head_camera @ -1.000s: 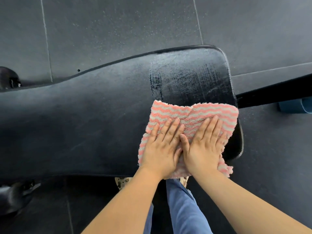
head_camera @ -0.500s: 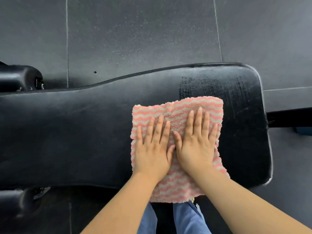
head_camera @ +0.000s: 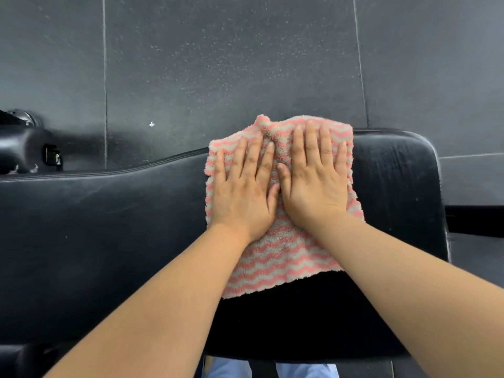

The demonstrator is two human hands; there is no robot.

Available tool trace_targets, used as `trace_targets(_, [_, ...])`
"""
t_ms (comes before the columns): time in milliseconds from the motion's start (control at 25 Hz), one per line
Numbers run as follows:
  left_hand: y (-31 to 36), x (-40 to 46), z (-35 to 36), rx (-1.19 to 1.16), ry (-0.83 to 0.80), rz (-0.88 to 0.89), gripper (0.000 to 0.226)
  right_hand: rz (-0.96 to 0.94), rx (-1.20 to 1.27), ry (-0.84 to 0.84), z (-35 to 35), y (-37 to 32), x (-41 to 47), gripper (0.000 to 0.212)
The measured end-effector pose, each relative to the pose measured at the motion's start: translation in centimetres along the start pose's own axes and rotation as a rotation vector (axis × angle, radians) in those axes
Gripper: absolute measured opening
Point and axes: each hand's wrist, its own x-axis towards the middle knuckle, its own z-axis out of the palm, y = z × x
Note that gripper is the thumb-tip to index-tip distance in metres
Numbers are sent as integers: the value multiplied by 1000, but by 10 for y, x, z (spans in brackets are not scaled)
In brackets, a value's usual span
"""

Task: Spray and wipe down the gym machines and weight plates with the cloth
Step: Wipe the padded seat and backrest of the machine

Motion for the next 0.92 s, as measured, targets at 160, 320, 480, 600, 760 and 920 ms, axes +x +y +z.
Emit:
trace_targets(160, [-1, 27, -4, -61, 60, -40, 66, -112, -6, 20, -8, 5, 38, 74])
trace_targets(320, [-3, 52, -13, -55, 45, -81, 56, -184, -33, -130, -23, 5, 72, 51])
trace_targets(480, [-2, 61, -25, 3, -79, -120, 50, -203, 22, -249, -33, 4, 85, 47])
trace_targets(600, [-3, 68, -25, 12, -160, -127, 39, -196, 24, -342, -35, 3, 92, 46])
trace_targets(760, [-3, 72, -24, 29, -198, -105, 41, -189, -6, -460, -37, 2, 98, 51])
trace_targets(920, [-10, 91, -32, -25, -366, -102, 44, -120, 41, -725, -37, -2, 116, 50])
